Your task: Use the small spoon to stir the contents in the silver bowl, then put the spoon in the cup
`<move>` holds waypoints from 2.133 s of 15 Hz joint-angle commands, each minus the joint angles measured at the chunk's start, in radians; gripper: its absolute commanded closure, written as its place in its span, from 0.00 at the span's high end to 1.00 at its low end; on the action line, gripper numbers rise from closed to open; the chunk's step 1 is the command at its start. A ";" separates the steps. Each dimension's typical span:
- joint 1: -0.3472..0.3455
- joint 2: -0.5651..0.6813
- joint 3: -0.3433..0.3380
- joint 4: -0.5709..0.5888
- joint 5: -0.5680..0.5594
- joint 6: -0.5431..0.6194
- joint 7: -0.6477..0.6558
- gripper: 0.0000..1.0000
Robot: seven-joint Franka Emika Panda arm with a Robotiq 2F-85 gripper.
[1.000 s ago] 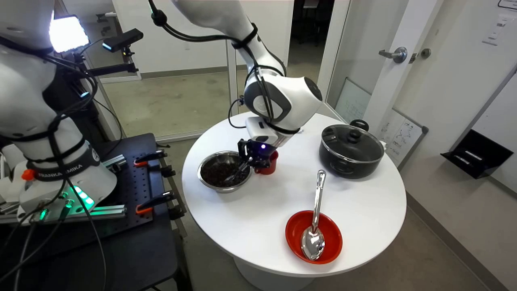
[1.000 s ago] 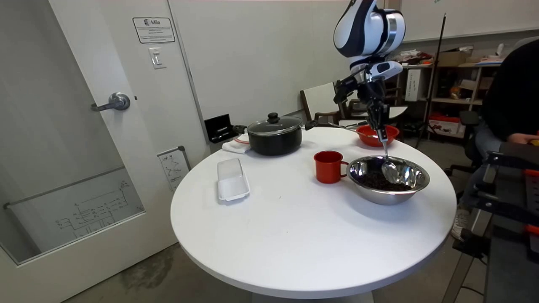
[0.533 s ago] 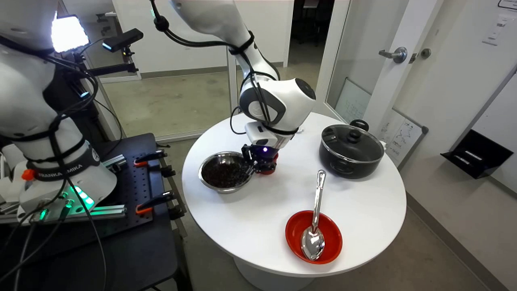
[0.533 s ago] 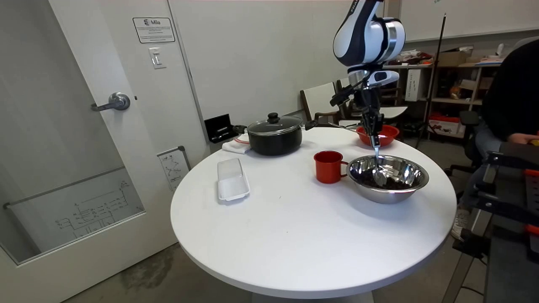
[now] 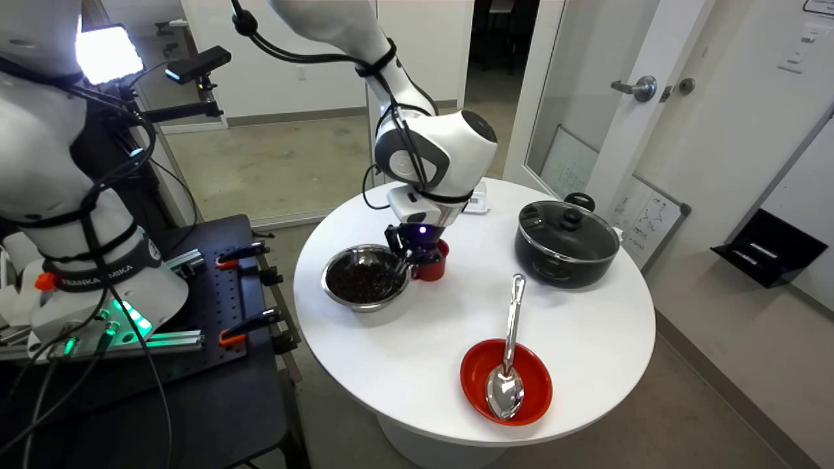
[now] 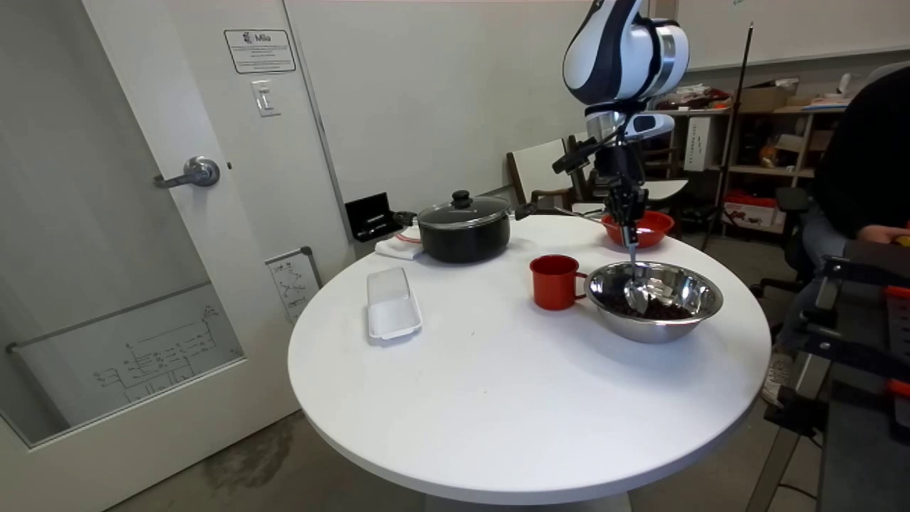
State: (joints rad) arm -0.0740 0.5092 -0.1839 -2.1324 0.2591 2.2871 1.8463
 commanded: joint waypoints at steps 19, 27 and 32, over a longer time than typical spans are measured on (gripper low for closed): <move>0.140 -0.241 -0.047 -0.372 -0.309 0.447 -0.027 0.01; 0.140 -0.205 -0.034 -0.392 -0.253 0.601 -0.011 0.01; 0.211 -0.184 -0.102 -0.386 -0.275 0.627 0.143 0.01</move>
State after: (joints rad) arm 0.0838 0.3114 -0.2428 -2.5148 -0.0142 2.8783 1.9054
